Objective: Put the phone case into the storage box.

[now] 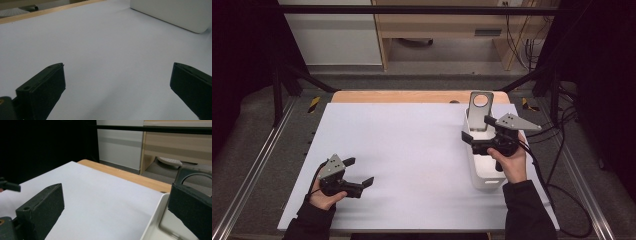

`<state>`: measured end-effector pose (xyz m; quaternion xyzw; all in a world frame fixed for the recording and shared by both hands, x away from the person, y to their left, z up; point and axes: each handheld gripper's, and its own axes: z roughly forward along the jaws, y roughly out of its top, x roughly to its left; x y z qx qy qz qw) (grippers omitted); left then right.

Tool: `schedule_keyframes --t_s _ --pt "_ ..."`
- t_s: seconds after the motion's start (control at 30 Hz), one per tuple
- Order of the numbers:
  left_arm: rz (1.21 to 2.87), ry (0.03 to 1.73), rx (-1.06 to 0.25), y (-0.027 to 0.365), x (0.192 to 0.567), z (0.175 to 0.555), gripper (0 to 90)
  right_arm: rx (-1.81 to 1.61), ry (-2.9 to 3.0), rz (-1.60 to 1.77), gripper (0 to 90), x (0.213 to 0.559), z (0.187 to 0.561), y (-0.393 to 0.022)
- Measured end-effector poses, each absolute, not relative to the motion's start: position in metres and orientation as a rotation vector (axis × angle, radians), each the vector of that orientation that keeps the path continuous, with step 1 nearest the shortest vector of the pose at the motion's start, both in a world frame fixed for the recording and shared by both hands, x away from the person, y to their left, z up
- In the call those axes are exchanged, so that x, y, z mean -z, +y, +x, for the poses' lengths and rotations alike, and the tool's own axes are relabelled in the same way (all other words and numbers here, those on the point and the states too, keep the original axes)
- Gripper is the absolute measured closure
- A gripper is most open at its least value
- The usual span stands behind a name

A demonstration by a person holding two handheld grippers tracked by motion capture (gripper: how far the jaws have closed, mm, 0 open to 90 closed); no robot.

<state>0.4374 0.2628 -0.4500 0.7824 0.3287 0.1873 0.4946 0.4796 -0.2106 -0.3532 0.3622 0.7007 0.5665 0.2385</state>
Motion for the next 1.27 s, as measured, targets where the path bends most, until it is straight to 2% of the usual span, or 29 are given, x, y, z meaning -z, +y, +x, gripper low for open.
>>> schedule_keyframes --t_s 0.53,1.27 --pt "1.888 0.783 -0.458 0.263 0.449 0.436 0.0 -1.548 2.006 0.934 0.3 0.397 0.445 -0.248" --pt "1.868 0.763 -0.468 0.264 0.445 0.434 0.0 -1.552 2.021 0.969 0.3 0.423 0.424 -0.275"
